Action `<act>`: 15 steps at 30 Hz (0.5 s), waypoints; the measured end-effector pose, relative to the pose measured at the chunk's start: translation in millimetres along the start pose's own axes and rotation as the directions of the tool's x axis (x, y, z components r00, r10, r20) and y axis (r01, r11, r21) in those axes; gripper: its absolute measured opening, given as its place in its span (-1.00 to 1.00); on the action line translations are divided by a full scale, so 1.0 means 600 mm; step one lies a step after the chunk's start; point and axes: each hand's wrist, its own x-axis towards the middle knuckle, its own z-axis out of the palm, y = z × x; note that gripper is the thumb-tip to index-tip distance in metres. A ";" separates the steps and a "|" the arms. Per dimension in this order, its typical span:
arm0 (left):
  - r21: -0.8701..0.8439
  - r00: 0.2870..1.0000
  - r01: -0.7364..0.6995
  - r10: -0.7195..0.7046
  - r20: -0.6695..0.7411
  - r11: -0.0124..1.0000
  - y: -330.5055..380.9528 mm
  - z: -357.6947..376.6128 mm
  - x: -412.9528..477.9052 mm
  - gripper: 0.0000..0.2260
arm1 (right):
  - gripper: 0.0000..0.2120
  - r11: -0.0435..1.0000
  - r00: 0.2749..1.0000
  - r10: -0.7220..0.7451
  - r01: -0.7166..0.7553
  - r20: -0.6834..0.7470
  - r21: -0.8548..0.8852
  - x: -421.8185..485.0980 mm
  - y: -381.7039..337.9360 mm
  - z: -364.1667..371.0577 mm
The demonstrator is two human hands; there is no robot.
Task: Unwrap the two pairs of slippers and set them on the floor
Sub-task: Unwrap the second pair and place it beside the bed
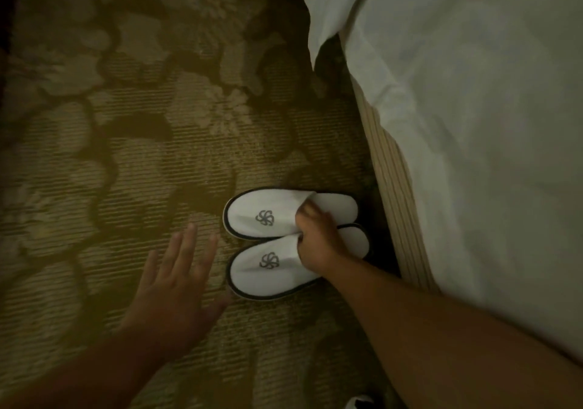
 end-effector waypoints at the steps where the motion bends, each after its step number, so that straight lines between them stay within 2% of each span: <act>1: 0.004 1.000 0.000 0.000 0.011 1.000 0.001 0.005 -0.001 -0.21 | -0.49 1.000 1.000 -0.010 0.010 -0.005 0.015 0.000 0.003 0.006; 5: 0.019 0.998 -0.008 0.007 0.057 1.000 0.016 0.008 -0.002 -0.18 | -0.54 0.998 0.999 0.011 -0.009 -0.036 0.060 0.006 0.010 0.023; 8: 0.023 0.997 -0.035 0.033 0.068 0.999 0.034 -0.003 0.002 -0.18 | -0.53 0.996 0.999 0.054 -0.054 -0.001 0.071 0.009 0.020 0.034; 12: 0.059 0.996 -0.061 0.057 0.062 0.996 0.042 -0.019 0.008 -0.19 | -0.36 0.976 0.986 0.155 -0.162 0.061 0.148 -0.007 0.027 0.043; 15: 0.053 0.995 -0.049 0.044 0.086 0.997 0.042 -0.016 0.008 -0.20 | -0.33 0.964 0.971 0.221 -0.202 -0.097 0.171 -0.026 0.020 0.054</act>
